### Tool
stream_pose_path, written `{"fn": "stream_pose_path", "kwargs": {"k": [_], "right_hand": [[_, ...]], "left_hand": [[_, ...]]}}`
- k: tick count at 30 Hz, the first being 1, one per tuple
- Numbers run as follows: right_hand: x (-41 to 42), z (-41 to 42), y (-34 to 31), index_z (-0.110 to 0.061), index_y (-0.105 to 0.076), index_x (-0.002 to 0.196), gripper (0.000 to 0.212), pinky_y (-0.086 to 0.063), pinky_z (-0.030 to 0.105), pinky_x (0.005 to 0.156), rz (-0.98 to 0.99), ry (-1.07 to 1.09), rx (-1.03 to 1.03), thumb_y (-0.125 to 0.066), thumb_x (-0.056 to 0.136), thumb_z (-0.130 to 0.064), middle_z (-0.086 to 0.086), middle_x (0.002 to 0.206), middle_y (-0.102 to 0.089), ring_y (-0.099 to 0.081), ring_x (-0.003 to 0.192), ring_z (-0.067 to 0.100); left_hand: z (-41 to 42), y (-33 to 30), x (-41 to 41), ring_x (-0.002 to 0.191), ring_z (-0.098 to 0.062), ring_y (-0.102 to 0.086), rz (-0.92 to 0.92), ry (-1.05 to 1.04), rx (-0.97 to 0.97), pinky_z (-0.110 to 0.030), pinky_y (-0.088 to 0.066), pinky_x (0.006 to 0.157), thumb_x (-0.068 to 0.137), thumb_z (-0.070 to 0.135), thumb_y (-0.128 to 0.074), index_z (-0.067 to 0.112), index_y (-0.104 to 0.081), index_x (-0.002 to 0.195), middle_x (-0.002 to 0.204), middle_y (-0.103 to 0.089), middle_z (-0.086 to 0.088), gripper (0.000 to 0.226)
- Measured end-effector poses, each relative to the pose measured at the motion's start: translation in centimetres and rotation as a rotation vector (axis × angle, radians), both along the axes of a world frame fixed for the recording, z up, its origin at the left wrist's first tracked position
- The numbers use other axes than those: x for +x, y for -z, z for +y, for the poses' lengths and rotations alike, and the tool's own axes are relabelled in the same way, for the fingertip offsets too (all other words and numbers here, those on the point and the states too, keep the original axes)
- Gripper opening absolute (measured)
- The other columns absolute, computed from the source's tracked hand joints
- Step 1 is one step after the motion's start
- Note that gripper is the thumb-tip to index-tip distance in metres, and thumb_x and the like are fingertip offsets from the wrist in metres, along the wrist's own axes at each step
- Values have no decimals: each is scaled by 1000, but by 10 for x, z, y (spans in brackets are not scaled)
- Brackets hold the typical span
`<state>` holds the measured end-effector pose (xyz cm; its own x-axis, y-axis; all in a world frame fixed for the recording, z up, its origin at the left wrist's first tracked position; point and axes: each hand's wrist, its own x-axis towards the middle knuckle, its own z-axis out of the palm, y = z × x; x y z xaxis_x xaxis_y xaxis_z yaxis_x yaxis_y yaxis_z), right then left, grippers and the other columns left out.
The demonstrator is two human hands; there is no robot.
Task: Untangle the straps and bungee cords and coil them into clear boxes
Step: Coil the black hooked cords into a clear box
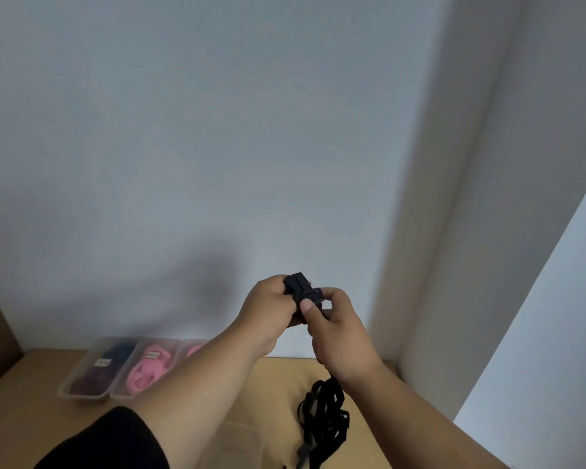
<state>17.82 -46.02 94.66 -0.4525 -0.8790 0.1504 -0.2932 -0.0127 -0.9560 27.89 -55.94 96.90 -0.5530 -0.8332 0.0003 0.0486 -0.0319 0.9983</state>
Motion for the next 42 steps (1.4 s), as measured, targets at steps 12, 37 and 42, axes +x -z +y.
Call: {"fn": "stream_pose_path", "kwargs": {"k": [12,37,42], "right_hand": [[10,14,13,-33,-36,121,26,-34,30,51,541,177,167,-32,104,-52,-9,75,-60,-58,66,10],[-12,26,12,-46,-55,86,26,-34,20,55,285,-42,-155,-39,94,-65,-18,62,-45,-37,58,3],[-25,30,18,-29,-65,83,46,-32,22,53,40,-254,-22,-41,93,-67,-9,58,-39,-34,53,10]], "left_hand": [[7,-15,1,85,-31,-72,191,221,353,-35,-58,65,90,-19,-46,-1,-65,107,109,-74,-20,32],[1,-13,14,86,-29,-73,372,148,373,-35,-60,70,87,13,-70,5,-77,91,89,-71,-13,11],[0,-13,15,111,-47,-65,329,125,319,-37,-60,75,96,9,-61,4,-70,99,115,-64,-36,10]]}}
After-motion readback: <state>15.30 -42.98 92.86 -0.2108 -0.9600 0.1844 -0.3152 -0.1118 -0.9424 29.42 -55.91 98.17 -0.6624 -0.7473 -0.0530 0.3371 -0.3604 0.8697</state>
